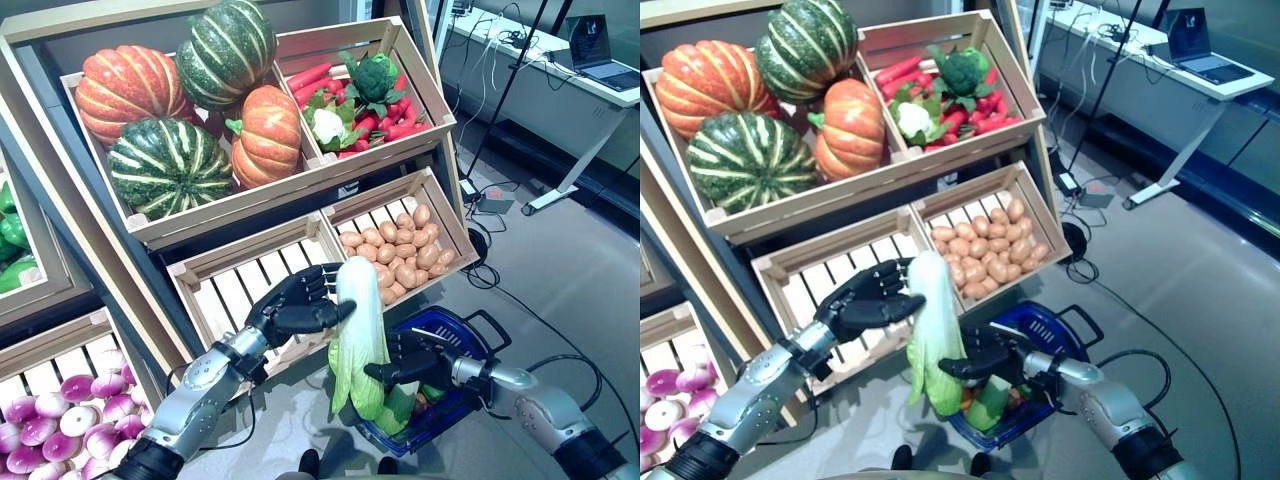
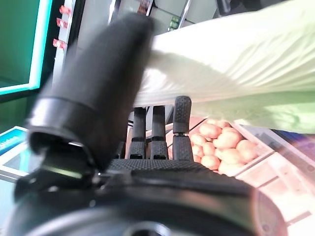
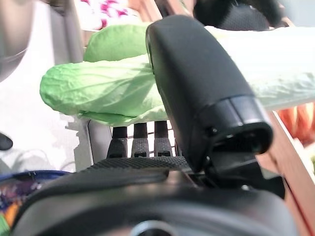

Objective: Put vegetables into the basket

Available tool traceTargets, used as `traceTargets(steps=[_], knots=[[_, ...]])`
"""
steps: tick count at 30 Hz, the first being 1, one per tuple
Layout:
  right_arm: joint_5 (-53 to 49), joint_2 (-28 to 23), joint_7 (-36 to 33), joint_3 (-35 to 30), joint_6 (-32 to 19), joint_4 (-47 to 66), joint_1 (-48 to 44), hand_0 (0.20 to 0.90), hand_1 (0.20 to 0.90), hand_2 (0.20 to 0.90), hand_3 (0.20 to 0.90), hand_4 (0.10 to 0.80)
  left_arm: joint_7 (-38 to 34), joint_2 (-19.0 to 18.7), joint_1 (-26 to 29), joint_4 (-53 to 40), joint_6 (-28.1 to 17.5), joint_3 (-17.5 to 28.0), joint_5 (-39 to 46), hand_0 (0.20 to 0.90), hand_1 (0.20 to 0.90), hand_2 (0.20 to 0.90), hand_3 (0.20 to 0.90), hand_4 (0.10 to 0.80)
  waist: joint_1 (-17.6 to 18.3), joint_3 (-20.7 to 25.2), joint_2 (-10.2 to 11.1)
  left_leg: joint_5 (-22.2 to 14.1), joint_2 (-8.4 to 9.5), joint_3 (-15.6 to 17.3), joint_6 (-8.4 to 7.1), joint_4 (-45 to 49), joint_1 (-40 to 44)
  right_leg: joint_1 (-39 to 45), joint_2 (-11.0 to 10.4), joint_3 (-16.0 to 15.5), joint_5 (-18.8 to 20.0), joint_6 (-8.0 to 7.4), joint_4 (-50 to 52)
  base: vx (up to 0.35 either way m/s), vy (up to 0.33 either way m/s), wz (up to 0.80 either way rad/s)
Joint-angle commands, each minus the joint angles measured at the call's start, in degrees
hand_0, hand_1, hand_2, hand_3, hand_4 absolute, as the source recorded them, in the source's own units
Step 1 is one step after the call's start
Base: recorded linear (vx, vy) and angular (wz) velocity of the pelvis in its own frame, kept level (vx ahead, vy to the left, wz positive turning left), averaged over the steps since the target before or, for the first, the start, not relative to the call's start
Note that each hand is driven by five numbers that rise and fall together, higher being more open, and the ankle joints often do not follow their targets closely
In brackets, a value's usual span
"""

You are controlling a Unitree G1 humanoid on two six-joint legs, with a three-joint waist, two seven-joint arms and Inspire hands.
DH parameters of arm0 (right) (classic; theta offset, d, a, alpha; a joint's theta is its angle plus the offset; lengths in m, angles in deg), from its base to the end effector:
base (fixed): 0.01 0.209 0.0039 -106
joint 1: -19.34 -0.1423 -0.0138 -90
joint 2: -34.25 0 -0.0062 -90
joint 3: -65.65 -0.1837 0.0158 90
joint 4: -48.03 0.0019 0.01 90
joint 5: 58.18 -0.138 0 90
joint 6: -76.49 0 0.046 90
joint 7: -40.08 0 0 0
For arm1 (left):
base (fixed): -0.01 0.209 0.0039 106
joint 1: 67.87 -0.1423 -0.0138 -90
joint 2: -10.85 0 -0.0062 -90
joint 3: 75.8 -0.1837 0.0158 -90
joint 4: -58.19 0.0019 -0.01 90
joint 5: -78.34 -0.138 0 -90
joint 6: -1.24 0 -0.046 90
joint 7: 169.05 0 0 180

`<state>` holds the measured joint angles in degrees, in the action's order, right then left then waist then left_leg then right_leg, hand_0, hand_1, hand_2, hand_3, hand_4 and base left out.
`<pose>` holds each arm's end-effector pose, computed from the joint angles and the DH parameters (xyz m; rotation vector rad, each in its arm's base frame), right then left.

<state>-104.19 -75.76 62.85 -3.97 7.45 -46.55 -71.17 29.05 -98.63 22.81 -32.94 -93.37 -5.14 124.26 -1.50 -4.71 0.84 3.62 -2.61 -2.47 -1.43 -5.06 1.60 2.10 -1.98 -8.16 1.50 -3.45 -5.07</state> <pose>0.1849 -0.2119 0.0173 0.2454 0.6220 0.6309 0.1964 0.2034 0.0521 -0.2106 0.0841 -0.5802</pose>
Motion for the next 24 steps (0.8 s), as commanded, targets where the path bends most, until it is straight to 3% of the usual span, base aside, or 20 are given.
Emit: traceTargets(steps=[1,9,17,21,24], knots=[[-4.7,2.4,-2.8,-4.5,-8.2,5.0,-1.2,0.3,0.3,0.3,0.3,0.4,6.1,2.4,4.5,-8.1,-7.8,1.0,4.6,0.9,0.9,0.9,0.9,0.8,0.5,4.5,1.4,-1.8,0.02,2.3,0.37,0.1,-0.8,-0.4,-3.0,1.5,2.4,-2.25,0.1,-0.001,0.0,-0.04],[-6.2,3.9,-11.2,-15.4,-17.6,3.9,1.3,0.3,0.3,0.3,0.3,0.4,3.5,5.0,1.7,-7.8,-6.5,5.6,9.4,0.9,0.9,0.9,0.9,0.8,1.8,3.5,1.7,-1.9,-0.37,3.0,0.55,0.1,-1.0,-1.1,-2.6,2.3,2.8,-2.16,0.1,-0.011,-0.009,-0.1],[-12.2,13.6,-19.7,-23.9,-29.9,0.9,3.0,0.3,0.3,0.3,0.3,0.4,2.1,9.0,0.2,-6.7,-5.6,9.9,9.5,0.9,0.9,0.9,0.9,0.8,2.4,1.3,1.4,-1.9,-0.24,3.4,0.84,0.1,-2.6,-2.7,-2.0,3.1,2.8,-1.7,0.1,-0.011,-0.035,-0.06],[-11.5,15.1,-26.9,-25.3,-37.2,-3.0,-0.6,0.3,0.3,0.3,0.3,0.4,1.0,8.6,3.7,-6.5,-9.7,10.8,8.9,0.9,0.9,0.9,0.9,0.8,2.4,-4.1,0.8,-0.8,-0.47,3.6,0.83,0.6,-6.1,-7.4,-1.5,3.7,2.3,-0.87,3.1,-0.241,-0.052,-0.04],[-13.9,14.4,-31.0,-26.4,-41.9,-5.5,-4.8,0.3,0.3,0.3,0.3,0.4,-0.2,7.7,7.4,-7.1,-15.1,10.9,6.8,0.9,0.9,0.9,0.9,0.8,2.5,-10.6,0.1,-0.7,0.17,2.6,0.76,7.1,-13.1,-14.0,-0.8,3.5,0.6,0.27,10.9,-0.363,-0.023,0.06]])
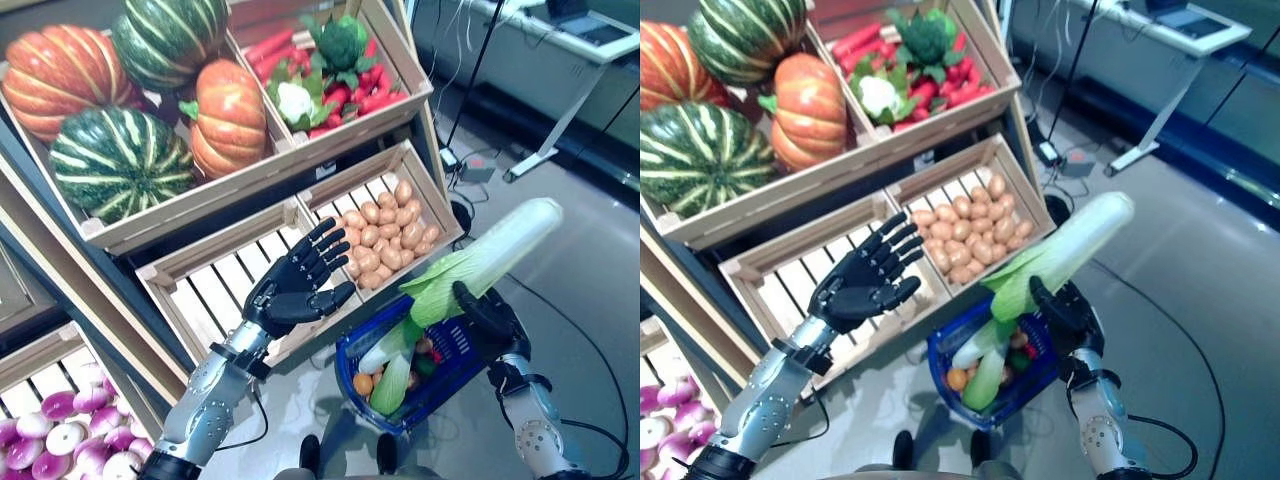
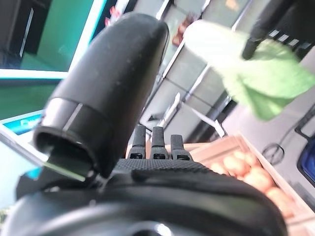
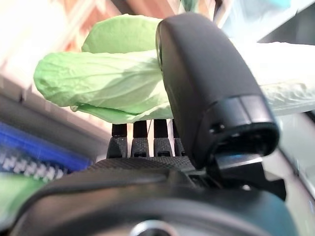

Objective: Put vegetables into the basket

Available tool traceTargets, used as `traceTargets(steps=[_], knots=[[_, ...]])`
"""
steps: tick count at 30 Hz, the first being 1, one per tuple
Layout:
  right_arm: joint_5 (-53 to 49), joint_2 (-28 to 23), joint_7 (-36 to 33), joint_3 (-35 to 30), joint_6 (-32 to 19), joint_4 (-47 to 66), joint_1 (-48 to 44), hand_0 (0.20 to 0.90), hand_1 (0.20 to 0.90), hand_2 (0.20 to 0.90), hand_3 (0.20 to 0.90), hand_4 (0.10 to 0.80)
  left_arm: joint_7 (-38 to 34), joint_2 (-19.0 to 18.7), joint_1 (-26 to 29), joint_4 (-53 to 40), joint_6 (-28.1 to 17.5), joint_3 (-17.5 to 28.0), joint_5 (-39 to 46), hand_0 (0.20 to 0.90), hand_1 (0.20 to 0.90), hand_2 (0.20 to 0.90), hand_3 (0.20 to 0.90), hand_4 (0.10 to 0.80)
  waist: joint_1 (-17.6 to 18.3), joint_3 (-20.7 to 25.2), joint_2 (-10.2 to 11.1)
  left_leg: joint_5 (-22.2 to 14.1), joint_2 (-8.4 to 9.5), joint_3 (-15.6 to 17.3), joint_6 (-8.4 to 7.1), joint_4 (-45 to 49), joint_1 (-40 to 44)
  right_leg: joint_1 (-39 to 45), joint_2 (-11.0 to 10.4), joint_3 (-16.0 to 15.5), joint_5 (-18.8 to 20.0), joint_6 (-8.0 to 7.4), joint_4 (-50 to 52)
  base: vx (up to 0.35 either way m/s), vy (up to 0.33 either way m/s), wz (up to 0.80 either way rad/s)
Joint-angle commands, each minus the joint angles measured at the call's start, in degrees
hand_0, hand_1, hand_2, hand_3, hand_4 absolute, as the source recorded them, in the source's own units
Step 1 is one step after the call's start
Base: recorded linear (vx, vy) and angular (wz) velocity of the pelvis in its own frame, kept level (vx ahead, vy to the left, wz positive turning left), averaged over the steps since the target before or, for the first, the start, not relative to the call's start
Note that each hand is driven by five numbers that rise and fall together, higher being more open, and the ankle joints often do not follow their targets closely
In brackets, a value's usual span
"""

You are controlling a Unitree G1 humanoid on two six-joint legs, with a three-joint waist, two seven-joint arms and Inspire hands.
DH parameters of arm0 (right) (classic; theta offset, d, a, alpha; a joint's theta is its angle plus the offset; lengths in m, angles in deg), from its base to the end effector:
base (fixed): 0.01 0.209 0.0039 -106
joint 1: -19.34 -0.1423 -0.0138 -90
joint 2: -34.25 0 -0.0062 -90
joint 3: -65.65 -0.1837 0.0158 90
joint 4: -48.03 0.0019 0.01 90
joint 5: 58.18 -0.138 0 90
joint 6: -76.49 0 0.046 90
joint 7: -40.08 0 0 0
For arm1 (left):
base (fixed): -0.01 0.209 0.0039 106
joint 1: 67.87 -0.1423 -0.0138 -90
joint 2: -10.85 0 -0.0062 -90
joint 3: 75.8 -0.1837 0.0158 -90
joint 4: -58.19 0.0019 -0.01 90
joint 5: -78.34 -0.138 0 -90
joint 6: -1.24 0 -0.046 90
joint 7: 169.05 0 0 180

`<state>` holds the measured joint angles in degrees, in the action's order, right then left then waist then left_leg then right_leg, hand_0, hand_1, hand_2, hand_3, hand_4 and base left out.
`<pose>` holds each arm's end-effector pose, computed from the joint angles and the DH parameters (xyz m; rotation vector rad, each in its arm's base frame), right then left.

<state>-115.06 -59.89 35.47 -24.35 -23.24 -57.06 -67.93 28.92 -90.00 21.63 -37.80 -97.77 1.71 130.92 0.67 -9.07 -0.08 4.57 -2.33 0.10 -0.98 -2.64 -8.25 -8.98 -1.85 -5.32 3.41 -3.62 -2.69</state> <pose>0.1832 -0.2383 0.0090 0.6125 0.1110 -0.3245 0.1981 0.1917 0.0683 -0.4610 -0.1613 -0.5027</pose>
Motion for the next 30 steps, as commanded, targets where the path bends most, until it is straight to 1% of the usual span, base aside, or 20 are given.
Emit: traceTargets(steps=[1,3,4,6,9,10,12,13,14,15,17,18,19,20,21,23,25,26,28,30], knots=[[-4.6,-1.9,-4.9,-6.2,-12.2,3.9,-9.6,0.3,0.3,0.3,0.3,0.4,-0.7,-1.4,9.7,-2.8,-13.2,4.2,-0.3,0.9,0.9,0.9,0.9,0.8,0.1,-8.5,0.7,-2.1,0.47,-0.4,0.25,8.8,-6.4,-5.6,-0.9,0.3,-2.2,0.87,12.3,-0.29,-0.025,0.09],[-4.1,-2.2,-6.7,-6.1,-13.0,1.7,-11.3,0.3,0.3,0.3,0.3,0.4,-2.7,-2.3,11.4,-4.1,-16.9,4.6,-4.3,0.9,0.9,0.9,0.9,0.8,-0.4,-10.7,0.4,-3.2,1.33,-1.2,0.18,14.4,-10.9,-8.9,-0.9,0.3,-3.7,1.54,17.0,-0.18,-0.021,0.07],[-4.1,-2.2,-6.7,-6.1,-13.0,1.7,-11.3,0.3,0.3,0.3,0.3,0.4,-2.7,-2.3,11.4,-4.1,-16.9,4.6,-4.3,0.9,0.9,0.9,0.9,0.8,-0.4,-10.7,0.4,-3.2,1.33,-1.2,0.18,14.4,-10.9,-8.9,-0.9,0.3,-3.7,1.54,17.0,-0.109,-0.017,0.07],[-1.6,-2.9,-10.1,-5.6,-13.2,-0.6,-13.0,0.3,0.3,0.3,0.3,0.4,-3.6,-2.8,13.3,-5.8,-18.5,4.7,-6.6,0.9,0.9,0.9,0.9,0.8,-1.0,-12.3,0.4,-4.7,2.15,-1.8,0.13,19.9,-15.6,-12.3,-1.0,0.5,-4.9,2.0,20.9,-0.119,-0.021,0.11],[-3.0,-3.6,-10.6,-5.4,-12.9,-5.9,-16.5,0.3,0.3,0.3,0.3,0.4,-3.1,-2.1,16.1,-5.7,-18.3,4.5,-7.5,0.9,0.9,0.9,0.9,0.8,-1.8,-14.5,0.2,-6.2,2.83,-2.5,-0.11,25.4,-20.9,-16.2,-1.3,0.1,-6.3,2.61,25.3,-0.12,-0.011,0.1],[-3.3,-3.8,-10.4,-5.0,-12.6,-8.1,-18.4,0.3,0.3,0.3,0.3,0.4,-3.8,-1.7,17.8,-4.8,-17.5,3.8,-8.3,0.9,0.9,0.9,0.9,0.8,-2.0,-15.4,0.1,-7.0,2.77,-2.5,-0.26,28.2,-23.5,-18.3,-1.6,-0.1,-6.9,2.8,27.7,-0.136,-0.013,0.15],[-2.9,-4.5,-12.4,-3.8,-12.6,-10.6,-22.1,0.3,0.3,0.3,0.3,0.4,-5.5,-1.5,20.7,-3.1,-16.7,1.7,-11.3,0.9,0.9,0.9,0.9,0.8,-2.2,-16.8,-0.1,-8.0,2.87,-2.4,-0.38,32.1,-27.2,-21.6,-2.1,0.0,-7.9,3.01,31.1,-0.125,-0.013,0.23],[-3.1,-4.7,-12.6,-3.3,-12.4,-11.3,-23.2,0.3,0.3,0.3,0.3,0.4,-6.3,-1.6,21.5,-2.6,-16.3,0.7,-12.1,0.9,0.9,0.9,0.9,0.8,-2.4,-17.4,-0.3,-8.8,2.7,-2.1,0.06,33.3,-27.9,-22.8,-2.3,-0.1,-8.9,3.01,33.6,-0.089,-0.006,0.21],[-3.0,-5.1,-13.6,-2.8,-12.2,-12.2,-24.9,0.3,0.3,0.3,0.3,0.4,-7.1,-1.9,22.4,-1.8,-16.0,-0.3,-12.7,0.9,0.9,0.9,0.9,0.8,-2.6,-17.7,-0.4,-9.0,2.96,-1.8,0.56,34.2,-29.1,-24.6,-2.6,-0.1,-9.0,3.12,35.2,-0.057,0.004,0.09],[-3.3,-5.7,-14.0,-2.2,-11.7,-14.2,-27.0,0.3,0.3,0.3,0.3,0.4,-8.2,-2.2,24.0,-0.6,-15.7,-1.5,-13.0,0.9,0.9,0.9,0.9,0.8,-2.8,-18.4,-0.3,-10.2,3.34,-1.5,1.03,36.4,-30.6,-26.7,-3.0,0.0,-10.0,3.07,38.1,-0.063,0.0,0.05],[-3.4,-6.8,-14.7,-1.3,-10.5,-17.9,-30.5,0.3,0.3,0.3,0.3,0.4,-8.5,-2.2,25.9,0.9,-15.1,-2.4,-12.6,0.9,0.9,0.9,0.9,0.8,-3.3,-19.4,-0.6,-11.1,3.85,-1.3,1.01,39.5,-33.1,-29.0,-3.5,-0.6,-10.5,3.24,40.8,-0.038,0.006,0.02],[-3.4,-6.9,-14.7,-1.2,-10.3,-18.6,-31.2,0.3,0.3,0.3,0.3,0.4,-8.7,-2.2,26.3,0.9,-15.2,-2.7,-12.5,0.9,0.9,0.9,0.9,0.8,-3.3,-19.6,-0.7,-10.8,3.85,-1.2,0.96,40.0,-33.9,-29.7,-3.7,-0.7,-10.2,3.28,41.3,-0.031,0.018,0.05],[-2.2,-8.0,-15.0,-0.4,-7.4,-20.9,-33.5,0.3,0.3,0.3,0.3,0.4,-8.5,-2.0,27.2,1.0,-15.8,-2.9,-12.2,0.9,0.9,0.9,0.9,0.8,-3.7,-20.6,-1.2,-11.8,4.09,-1.1,0.92,42.7,-35.9,-31.5,-4.0,-0.8,-10.9,3.36,43.7,-0.035,0.016,0.06],[-1.9,-8.4,-15.5,0.1,-6.9,-21.9,-34.3,0.3,0.3,0.3,0.3,0.4,-8.7,-2.3,27.7,0.9,-16.4,-3.2,-12.1,0.9,0.9,0.9,0.9,0.8,-3.8,-20.7,-1.3,-12.2,4.18,-1.0,1.02,43.6,-36.6,-32.2,-3.9,-0.7,-11.2,3.6,44.3,-0.015,0.021,0.08],[-2.4,-9.0,-14.8,0.8,-4.5,-23.7,-35.5,0.3,0.3,0.3,0.3,0.4,-8.4,-2.8,28.3,0.6,-17.5,-3.3,-11.2,0.9,0.9,0.9,0.9,0.8,-4.0,-20.7,-1.5,-12.8,4.43,-1.0,1.51,44.8,-38.0,-33.6,-3.8,-0.8,-11.6,3.88,45.6,-0.008,0.015,0.09],[-2.0,-9.9,-14.6,1.9,-1.8,-26.9,-37.6,0.3,0.3,0.3,0.3,0.4,-8.4,-2.3,28.8,-0.1,-18.6,-2.8,-11.8,0.9,0.9,0.9,0.9,0.8,-4.5,-20.7,-1.7,-13.5,4.84,-0.7,1.99,46.8,-40.3,-36.5,-3.8,-1.1,-12.0,4.3,48.3,0.001,0.011,0.1],[-2.9,-10.4,-14.3,2.4,0.6,-29.6,-39.6,0.3,0.3,0.3,0.3,0.4,-8.8,-2.0,29.5,0.0,-18.8,-2.5,-12.2,0.9,0.9,0.9,0.9,0.8,-5.0,-20.7,-1.9,-14.0,5.21,-0.7,1.98,48.9,-42.4,-38.5,-4.0,-1.3,-12.1,4.43,50.2,0.003,-0.016,0.05],[-2.6,-10.9,-14.0,2.8,2.9,-31.6,-41.1,0.3,0.3,0.3,0.3,0.4,-9.5,-2.0,30.2,0.1,-18.3,-2.5,-13.0,0.9,0.9,0.9,0.9,0.8,-5.3,-20.7,-2.0,-14.5,5.52,-0.8,2.04,50.8,-44.2,-40.2,-4.1,-1.6,-12.3,4.6,52.0,0.004,-0.029,0.04],[-2.5,-11.1,-13.7,3.0,4.1,-32.6,-41.9,0.3,0.3,0.3,0.3,0.4,-10.1,-2.1,30.8,0.4,-18.1,-2.5,-12.9,0.9,0.9,0.9,0.9,0.8,-5.4,-20.7,-2.1,-14.8,5.67,-0.8,2.07,51.8,-45.2,-41.1,-4.2,-1.6,-12.5,4.65,52.9,0.001,-0.018,0.07],[-4.5,-11.8,-13.4,3.7,7.1,-34.9,-44.1,0.3,0.3,0.3,0.3,0.4,-12.5,-2.7,31.6,1.4,-18.1,-1.7,-14.3,0.9,0.9,0.9,0.9,0.8,-6.0,-20.7,-2.5,-15.3,6.39,-0.6,2.4,54.3,-48.1,-44.2,-4.3,-1.8,-13.0,4.81,56.2,0.038,0.003,0.04]])
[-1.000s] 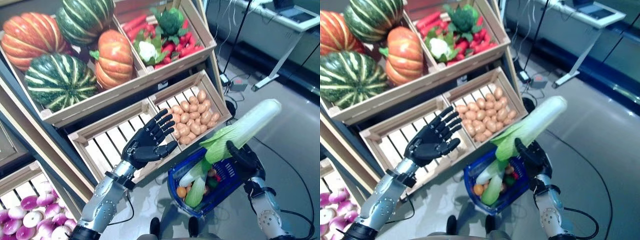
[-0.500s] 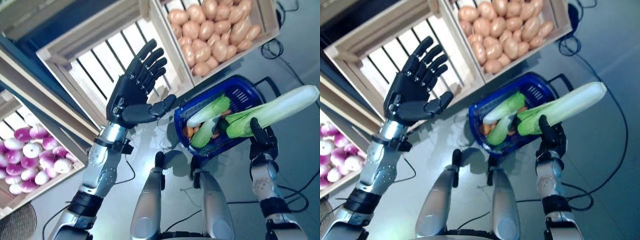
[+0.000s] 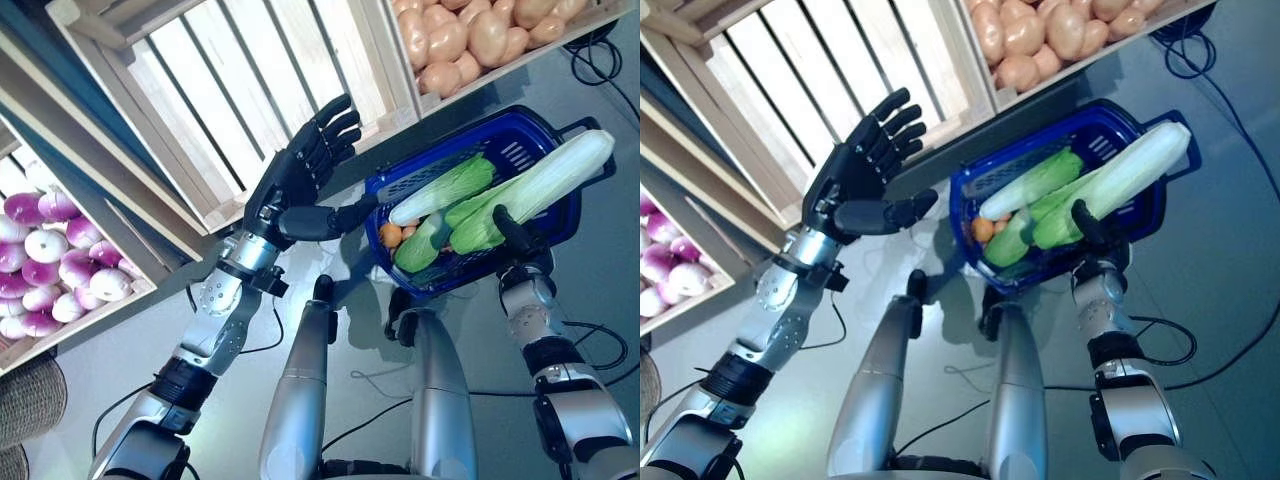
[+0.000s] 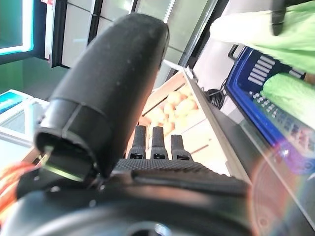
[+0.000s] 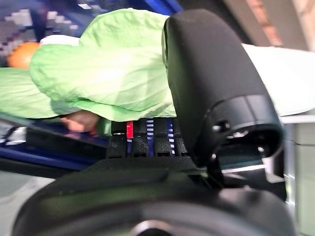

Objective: Put vegetables into the basket

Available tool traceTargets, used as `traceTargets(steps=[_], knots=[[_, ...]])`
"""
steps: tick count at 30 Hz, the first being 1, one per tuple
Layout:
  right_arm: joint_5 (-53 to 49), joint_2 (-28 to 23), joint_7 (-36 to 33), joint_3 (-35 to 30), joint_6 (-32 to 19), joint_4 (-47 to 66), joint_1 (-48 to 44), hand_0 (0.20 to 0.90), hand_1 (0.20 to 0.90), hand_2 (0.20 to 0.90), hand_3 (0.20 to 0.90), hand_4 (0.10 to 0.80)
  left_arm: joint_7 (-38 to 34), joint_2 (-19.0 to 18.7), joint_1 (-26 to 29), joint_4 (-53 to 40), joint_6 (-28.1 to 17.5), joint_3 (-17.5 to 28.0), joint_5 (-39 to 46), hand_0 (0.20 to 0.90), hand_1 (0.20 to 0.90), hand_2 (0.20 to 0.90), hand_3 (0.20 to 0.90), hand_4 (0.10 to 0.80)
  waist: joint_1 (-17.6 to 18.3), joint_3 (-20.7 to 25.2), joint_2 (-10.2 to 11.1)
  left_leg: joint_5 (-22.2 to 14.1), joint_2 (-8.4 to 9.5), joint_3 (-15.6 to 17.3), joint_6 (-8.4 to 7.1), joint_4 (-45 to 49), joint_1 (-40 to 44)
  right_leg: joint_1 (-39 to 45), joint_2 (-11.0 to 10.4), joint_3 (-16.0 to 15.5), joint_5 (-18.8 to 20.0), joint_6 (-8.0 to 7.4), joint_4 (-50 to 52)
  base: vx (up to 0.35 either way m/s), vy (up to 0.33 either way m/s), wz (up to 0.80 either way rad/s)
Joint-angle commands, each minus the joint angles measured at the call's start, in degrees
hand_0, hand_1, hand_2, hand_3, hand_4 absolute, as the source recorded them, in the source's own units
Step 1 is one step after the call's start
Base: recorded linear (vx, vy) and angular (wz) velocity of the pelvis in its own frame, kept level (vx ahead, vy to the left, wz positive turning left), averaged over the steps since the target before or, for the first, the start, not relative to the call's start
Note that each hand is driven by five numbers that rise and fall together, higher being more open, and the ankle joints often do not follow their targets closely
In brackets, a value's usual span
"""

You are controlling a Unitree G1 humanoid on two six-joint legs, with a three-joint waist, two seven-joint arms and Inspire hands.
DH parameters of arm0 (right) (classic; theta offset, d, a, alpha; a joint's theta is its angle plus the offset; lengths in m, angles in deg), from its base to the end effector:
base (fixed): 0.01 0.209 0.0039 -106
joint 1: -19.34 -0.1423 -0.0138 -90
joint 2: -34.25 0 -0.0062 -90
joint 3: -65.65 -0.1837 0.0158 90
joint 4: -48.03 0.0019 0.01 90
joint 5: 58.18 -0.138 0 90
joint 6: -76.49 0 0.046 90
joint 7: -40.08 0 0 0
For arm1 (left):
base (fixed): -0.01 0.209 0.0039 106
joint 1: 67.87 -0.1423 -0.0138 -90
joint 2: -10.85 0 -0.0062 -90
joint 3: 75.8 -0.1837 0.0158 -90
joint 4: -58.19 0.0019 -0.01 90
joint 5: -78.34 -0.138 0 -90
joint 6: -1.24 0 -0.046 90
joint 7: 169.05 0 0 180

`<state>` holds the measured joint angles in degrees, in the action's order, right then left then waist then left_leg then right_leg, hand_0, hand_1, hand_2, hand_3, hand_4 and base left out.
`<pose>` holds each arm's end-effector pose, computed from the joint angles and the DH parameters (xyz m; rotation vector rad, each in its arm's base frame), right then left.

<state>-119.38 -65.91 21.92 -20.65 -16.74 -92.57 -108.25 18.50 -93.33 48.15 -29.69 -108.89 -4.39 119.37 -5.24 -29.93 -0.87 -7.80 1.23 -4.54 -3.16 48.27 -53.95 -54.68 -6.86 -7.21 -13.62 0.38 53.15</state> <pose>0.3108 -0.2481 0.0800 0.5916 0.1772 -0.5320 0.2662 0.1676 0.1500 -0.1455 -0.5634 -0.5065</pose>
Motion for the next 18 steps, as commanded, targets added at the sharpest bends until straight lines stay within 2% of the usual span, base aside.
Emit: traceTargets(steps=[1,6,11,18], knots=[[0.3,-6.3,0.3,0.0,2.7,-1.2,-4.4,0.3,0.3,0.3,0.3,0.4,-3.5,-0.1,5.1,-6.3,-7.0,5.5,-2.8,0.9,0.9,0.9,0.9,0.8,-0.3,0.1,-1.9,-4.9,3.04,4.0,4.52,5.7,-3.5,0.3,0.7,0.5,2.7,0.39,2.5,0.066,0.009,0.0],[-0.8,-7.2,2.0,-0.3,6.3,-4.2,-5.0,0.3,0.3,0.3,0.3,0.4,-5.7,-0.6,3.8,-6.8,-7.4,7.8,-4.6,0.9,0.9,0.9,0.9,0.8,-0.7,0.1,-2.2,-5.7,3.32,4.0,4.8,9.5,-7.2,-3.8,0.5,0.7,2.5,0.31,6.6,0.036,0.022,0.02],[1.4,-8.5,3.4,1.2,12.7,-6.5,-5.3,0.3,0.3,0.3,0.3,0.4,-6.7,-1.7,3.4,-8.0,-5.8,9.4,-5.9,0.9,0.9,0.9,0.9,0.8,-1.1,0.1,-2.0,-5.3,3.55,3.8,4.97,12.0,-11.1,-7.8,0.8,0.7,3.3,0.22,8.8,0.013,-0.024,0.02],[-1.7,-8.6,1.8,1.3,13.2,-7.6,-6.3,0.3,0.3,0.3,0.3,0.4,-6.7,-1.7,3.0,-9.0,-7.0,9.8,-5.4,0.9,0.9,0.9,0.9,0.8,-1.4,0.1,-2.0,-5.2,3.93,3.5,5.06,12.9,-12.9,-9.5,1.0,0.6,3.6,0.15,9.5,0.017,-0.028,0.03]])
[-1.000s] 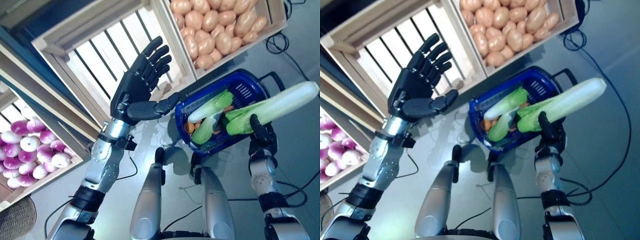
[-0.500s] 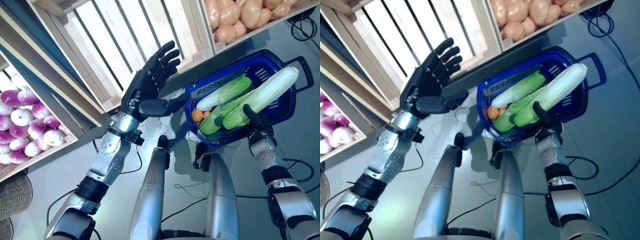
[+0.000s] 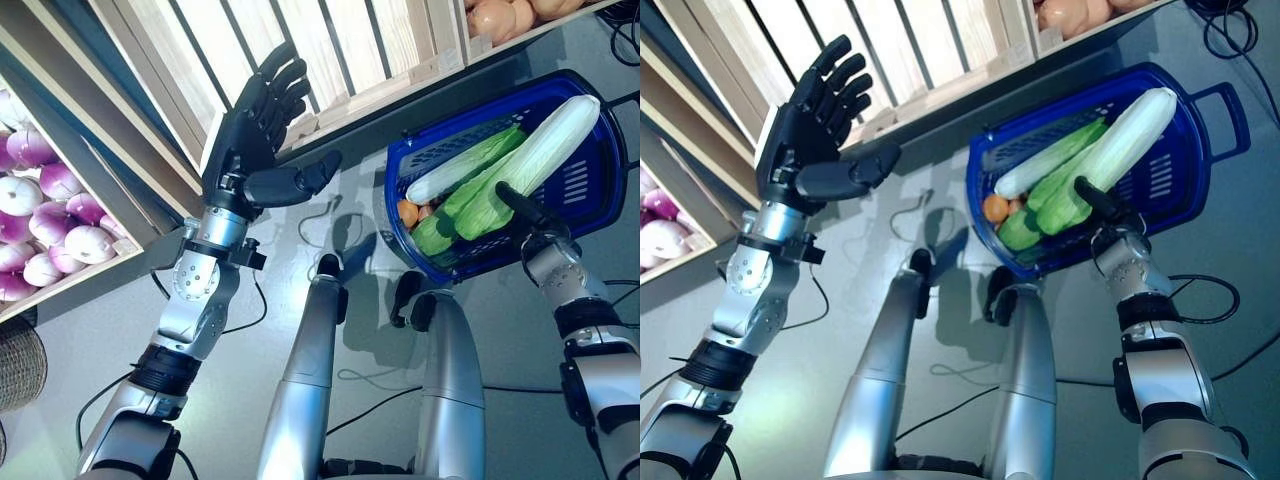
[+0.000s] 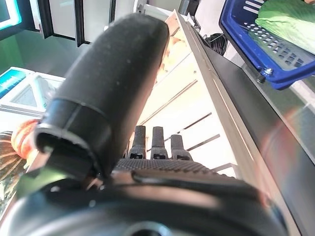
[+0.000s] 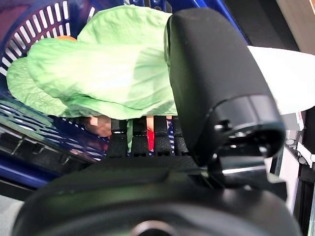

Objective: Put vegetables into the basket

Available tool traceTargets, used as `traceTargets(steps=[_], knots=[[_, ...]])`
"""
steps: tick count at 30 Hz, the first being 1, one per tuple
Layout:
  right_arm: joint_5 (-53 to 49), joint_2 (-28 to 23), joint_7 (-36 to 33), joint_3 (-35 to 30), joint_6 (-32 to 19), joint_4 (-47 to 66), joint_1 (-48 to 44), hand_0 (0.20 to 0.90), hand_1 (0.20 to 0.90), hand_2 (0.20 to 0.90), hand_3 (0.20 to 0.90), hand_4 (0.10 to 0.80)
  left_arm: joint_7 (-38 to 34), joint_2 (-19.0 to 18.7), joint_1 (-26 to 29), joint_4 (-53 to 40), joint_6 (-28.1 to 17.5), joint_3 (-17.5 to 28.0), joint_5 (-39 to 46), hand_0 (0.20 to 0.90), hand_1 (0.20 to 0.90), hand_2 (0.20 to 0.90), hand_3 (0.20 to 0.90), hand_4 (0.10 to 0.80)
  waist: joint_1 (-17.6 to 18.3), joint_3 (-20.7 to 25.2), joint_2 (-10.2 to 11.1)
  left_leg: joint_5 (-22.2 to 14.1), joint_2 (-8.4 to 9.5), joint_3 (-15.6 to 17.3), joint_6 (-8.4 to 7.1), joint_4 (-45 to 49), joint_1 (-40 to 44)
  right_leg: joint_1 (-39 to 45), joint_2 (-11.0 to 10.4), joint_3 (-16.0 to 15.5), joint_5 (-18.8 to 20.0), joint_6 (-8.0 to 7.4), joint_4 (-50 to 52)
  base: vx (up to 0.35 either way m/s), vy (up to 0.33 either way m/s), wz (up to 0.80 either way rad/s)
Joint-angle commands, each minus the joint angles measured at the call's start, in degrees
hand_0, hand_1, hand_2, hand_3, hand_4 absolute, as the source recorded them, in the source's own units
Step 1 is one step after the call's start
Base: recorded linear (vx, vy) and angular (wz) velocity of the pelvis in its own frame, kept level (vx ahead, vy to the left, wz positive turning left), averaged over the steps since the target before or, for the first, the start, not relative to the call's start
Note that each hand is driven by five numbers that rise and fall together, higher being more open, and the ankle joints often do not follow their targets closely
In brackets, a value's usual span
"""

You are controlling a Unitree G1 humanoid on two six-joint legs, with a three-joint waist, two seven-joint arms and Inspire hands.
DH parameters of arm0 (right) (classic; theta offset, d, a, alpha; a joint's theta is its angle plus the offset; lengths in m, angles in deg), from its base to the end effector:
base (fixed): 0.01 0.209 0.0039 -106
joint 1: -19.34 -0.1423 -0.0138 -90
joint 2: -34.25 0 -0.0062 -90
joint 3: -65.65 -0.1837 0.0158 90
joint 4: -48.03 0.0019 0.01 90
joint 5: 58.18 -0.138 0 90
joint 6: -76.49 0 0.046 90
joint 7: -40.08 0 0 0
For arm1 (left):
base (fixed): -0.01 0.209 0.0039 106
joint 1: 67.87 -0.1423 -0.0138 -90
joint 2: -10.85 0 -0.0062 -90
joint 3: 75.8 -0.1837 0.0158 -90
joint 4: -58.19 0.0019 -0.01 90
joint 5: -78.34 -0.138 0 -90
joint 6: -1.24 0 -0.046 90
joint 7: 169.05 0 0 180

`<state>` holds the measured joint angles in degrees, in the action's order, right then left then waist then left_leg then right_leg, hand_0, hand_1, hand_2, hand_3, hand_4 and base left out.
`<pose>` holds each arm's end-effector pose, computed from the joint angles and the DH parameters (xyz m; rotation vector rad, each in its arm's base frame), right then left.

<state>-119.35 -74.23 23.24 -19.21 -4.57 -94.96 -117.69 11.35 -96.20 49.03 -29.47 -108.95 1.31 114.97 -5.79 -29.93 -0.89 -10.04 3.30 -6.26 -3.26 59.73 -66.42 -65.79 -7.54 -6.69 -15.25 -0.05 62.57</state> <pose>0.3289 -0.2723 0.1352 0.5059 0.2025 -0.4697 0.2686 0.1907 0.1681 -0.0606 -0.6353 -0.3035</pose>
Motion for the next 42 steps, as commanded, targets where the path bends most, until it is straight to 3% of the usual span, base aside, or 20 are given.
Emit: traceTargets(steps=[1,2,18,22,26,29,32,37,39,42], knots=[[-1.8,-0.1,-0.9,-0.4,0.9,-5.0,3.2,0.486,0.486,0.486,0.486,0.524,0.7,1.4,2.0,-9.5,-7.0,4.3,-1.1,0.9,0.9,0.9,0.9,0.8,-0.9,0.1,-2.0,-3.0,1.98,5.1,5.08,1.7,-0.6,1.5,1.8,0.1,5.4,0.58,0.1,0.027,-0.026,-0.08],[-2.1,0.1,-1.7,-0.6,1.4,-5.0,3.2,0.9,0.9,0.9,0.9,0.8,1.0,1.6,1.9,-9.5,-7.0,4.4,-1.3,0.9,0.9,0.9,0.9,0.8,-0.8,0.1,-2.0,-3.0,1.99,5.1,5.0,1.9,-0.8,1.4,1.8,0.0,5.6,0.58,0.1,0.027,-0.038,-0.06],[-7.3,1.8,-5.1,-3.1,2.4,-7.0,3.2,0.9,0.9,0.9,0.9,0.8,1.4,1.0,2.3,-10.0,-8.3,2.9,-1.8,0.9,0.9,0.9,0.9,0.8,-0.8,0.1,-1.6,-2.8,1.55,4.8,4.77,0.4,1.5,4.5,2.9,-0.7,7.0,-0.15,-2.9,0.005,-0.012,-0.01],[-8.1,2.7,-5.2,-3.3,2.3,-7.6,3.7,0.9,0.9,0.9,0.9,0.8,1.4,1.1,2.3,-10.3,-8.5,2.5,-2.2,0.9,0.9,0.9,0.9,0.8,-0.7,0.1,-1.4,-1.4,1.05,5.0,4.43,-2.2,4.2,7.4,3.3,-0.7,7.9,-0.23,-5.6,-0.011,-0.006,0.0],[-13.1,5.1,-4.2,-4.2,-0.6,-7.3,4.4,0.9,0.9,0.9,0.9,0.8,2.5,0.4,2.7,-10.2,-8.5,2.2,-2.9,0.9,0.9,0.9,0.9,0.8,-0.7,0.1,-0.2,1.7,0.04,5.2,3.38,-10.9,11.4,14.8,4.1,-0.6,9.6,-0.2,-14.2,-0.037,-0.022,0.01],[-14.9,7.0,-4.4,-4.3,-3.8,-5.6,4.8,0.9,0.9,0.9,0.9,0.8,3.5,0.4,3.2,-9.6,-8.0,1.8,-3.7,0.9,0.9,0.9,0.9,0.8,-0.6,0.1,0.3,3.0,-0.19,5.4,3.01,-17.0,17.1,20.2,4.5,-0.3,9.9,-0.32,-19.6,-0.016,-0.005,0.05],[-11.5,9.7,-5.3,-4.4,-10.9,-0.3,7.4,0.9,0.9,0.9,0.9,0.8,5.4,0.1,2.8,-8.9,-5.8,1.3,-2.0,0.9,0.9,0.9,0.9,0.8,-0.2,0.1,0.8,5.5,-0.32,5.3,2.34,-26.4,26.9,30.2,4.2,-0.3,10.6,-0.44,-29.1,-0.007,0.024,-0.08],[-6.0,12.7,-7.4,-4.1,-21.2,8.7,13.8,0.9,0.9,0.9,0.9,0.8,7.5,0.6,-0.1,-8.1,-6.2,1.1,-2.3,0.9,0.9,0.9,0.9,0.8,0.8,3.0,1.0,7.9,-0.38,5.5,2.36,-33.0,32.8,37.5,4.4,-1.9,11.8,0.23,-37.2,0.006,0.03,-0.09],[1.7,13.3,-9.8,-3.8,-25.7,13.2,16.6,0.9,0.9,0.9,0.9,0.8,7.7,1.0,-0.9,-8.0,-6.0,1.1,-1.8,0.9,0.9,0.9,0.9,0.8,1.5,3.5,0.4,8.5,-0.58,5.5,2.5,-34.6,34.7,39.8,4.6,-1.9,12.2,0.56,-39.2,-0.06,0.041,-0.04],[15.6,14.7,-11.9,-2.5,-27.9,20.6,23.4,0.9,0.9,0.9,0.9,0.8,8.4,1.3,-3.4,-7.1,-7.0,0.3,-4.9,0.9,0.9,0.9,0.9,0.8,2.7,5.4,0.1,9.6,-0.72,5.7,2.58,-38.1,38.1,42.7,4.4,-1.1,13.6,-0.23,-42.9,0.011,0.042,-0.1]])
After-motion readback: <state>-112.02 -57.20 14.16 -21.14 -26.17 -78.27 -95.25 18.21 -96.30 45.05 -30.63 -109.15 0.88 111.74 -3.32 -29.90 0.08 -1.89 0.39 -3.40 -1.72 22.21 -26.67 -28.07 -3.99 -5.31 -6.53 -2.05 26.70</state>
